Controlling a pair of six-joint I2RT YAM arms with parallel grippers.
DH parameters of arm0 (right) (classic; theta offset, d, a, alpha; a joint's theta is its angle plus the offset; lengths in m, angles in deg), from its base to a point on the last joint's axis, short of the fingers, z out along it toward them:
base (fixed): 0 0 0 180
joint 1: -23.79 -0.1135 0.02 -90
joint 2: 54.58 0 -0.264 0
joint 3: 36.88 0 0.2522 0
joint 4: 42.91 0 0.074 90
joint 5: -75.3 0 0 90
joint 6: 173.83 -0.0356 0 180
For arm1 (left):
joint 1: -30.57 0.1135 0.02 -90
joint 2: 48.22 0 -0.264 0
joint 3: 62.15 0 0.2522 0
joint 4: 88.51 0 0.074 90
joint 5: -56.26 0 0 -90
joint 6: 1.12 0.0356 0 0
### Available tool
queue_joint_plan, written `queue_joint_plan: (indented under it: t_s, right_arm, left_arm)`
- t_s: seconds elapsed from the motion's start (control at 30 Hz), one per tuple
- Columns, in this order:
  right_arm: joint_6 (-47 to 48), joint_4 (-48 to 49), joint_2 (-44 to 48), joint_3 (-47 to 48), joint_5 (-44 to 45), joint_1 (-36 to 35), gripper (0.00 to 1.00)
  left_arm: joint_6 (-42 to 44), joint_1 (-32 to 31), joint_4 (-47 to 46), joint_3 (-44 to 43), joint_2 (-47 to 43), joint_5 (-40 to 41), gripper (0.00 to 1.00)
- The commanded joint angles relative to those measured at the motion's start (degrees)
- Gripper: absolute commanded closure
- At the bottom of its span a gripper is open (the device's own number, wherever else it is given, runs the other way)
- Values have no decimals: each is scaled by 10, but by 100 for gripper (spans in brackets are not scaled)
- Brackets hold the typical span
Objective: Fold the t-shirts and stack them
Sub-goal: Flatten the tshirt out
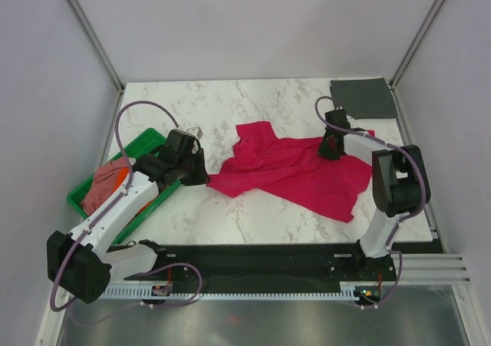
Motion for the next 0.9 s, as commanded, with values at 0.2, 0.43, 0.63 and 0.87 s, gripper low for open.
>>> queue_joint_plan:
  t_s: [0.2, 0.43, 0.63, 0.87]
  right_arm:
    - [80, -23, -12, 183, 130, -105, 100]
    - [91, 30, -30, 201, 94, -128, 100]
    - [93, 34, -111, 299, -14, -142, 80]
    - [-60, -197, -34, 308, 94, -83, 37]
  left_arm:
    - [15, 3, 16, -42, -10, 37, 98]
    - [3, 3, 29, -46, -17, 55, 98]
    - [8, 3, 46, -62, -19, 77, 98]
    - [22, 4, 45, -78, 6, 91, 98]
